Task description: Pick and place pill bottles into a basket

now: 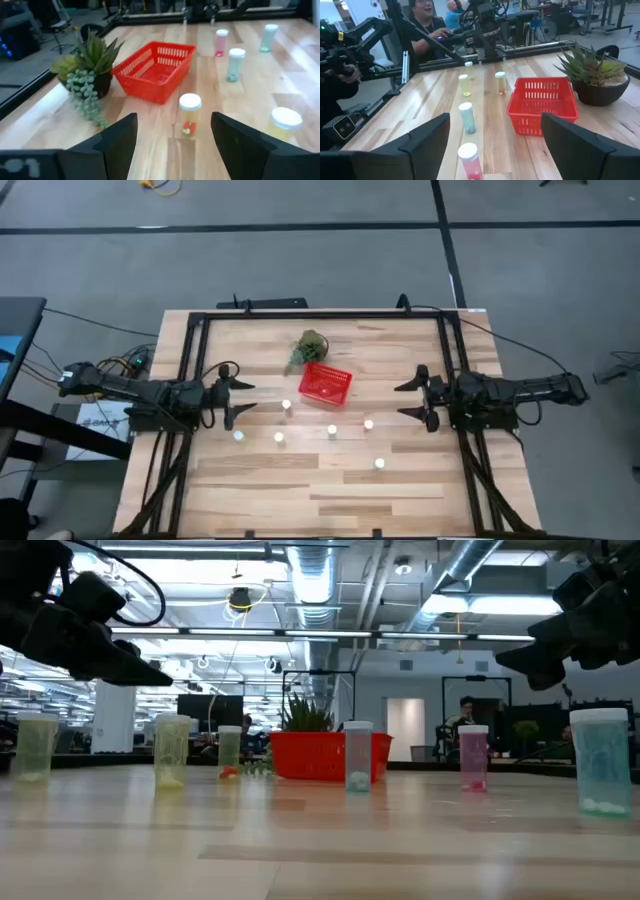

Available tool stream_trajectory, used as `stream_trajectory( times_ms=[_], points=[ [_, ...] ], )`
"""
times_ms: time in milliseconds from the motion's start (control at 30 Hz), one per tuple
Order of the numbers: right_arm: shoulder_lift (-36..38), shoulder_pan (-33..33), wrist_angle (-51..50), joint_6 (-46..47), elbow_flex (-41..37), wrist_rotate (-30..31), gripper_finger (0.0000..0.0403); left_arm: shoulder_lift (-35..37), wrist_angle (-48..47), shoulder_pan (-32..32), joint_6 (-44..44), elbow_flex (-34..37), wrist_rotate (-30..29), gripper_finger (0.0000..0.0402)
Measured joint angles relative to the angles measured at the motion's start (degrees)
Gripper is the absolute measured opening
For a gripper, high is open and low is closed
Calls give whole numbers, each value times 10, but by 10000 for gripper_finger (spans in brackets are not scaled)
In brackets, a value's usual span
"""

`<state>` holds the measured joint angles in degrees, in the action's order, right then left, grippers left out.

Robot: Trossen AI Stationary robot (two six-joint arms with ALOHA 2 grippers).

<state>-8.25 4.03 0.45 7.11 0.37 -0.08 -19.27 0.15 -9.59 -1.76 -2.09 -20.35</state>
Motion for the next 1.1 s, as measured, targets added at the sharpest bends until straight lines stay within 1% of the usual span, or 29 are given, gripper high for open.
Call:
stream_trajectory(
  times_ms=[200, 267, 433, 533, 667, 767, 900, 1000, 1100],
  points=[
    [0, 0, 0, 0, 0, 0, 306, -6, 8, 0, 0, 1, -41, 245],
    [0, 0, 0, 0, 0, 0, 306, -6, 9, 0, 0, 1, -45, 245],
    [0, 0, 0, 0, 0, 0, 306, -6, -3, 0, -7, -1, -26, 245],
    [0, 0, 0, 0, 0, 0, 306, -17, -4, 0, -17, -1, -6, 245],
    [0, 0, 0, 0, 0, 0, 306, -35, -2, 0, -29, -1, 3, 245],
    [0, 0, 0, 0, 0, 0, 306, -55, 8, 0, -37, 0, 25, 245],
    [0, 0, 0, 0, 0, 0, 306, -92, 35, 0, -55, 0, 24, 245],
    [0, 0, 0, 0, 0, 0, 306, -124, 77, 0, -58, 0, 23, 245],
    [0, 0, 0, 0, 0, 0, 306, -162, 94, 0, -58, -16, 20, 245]
  ],
)
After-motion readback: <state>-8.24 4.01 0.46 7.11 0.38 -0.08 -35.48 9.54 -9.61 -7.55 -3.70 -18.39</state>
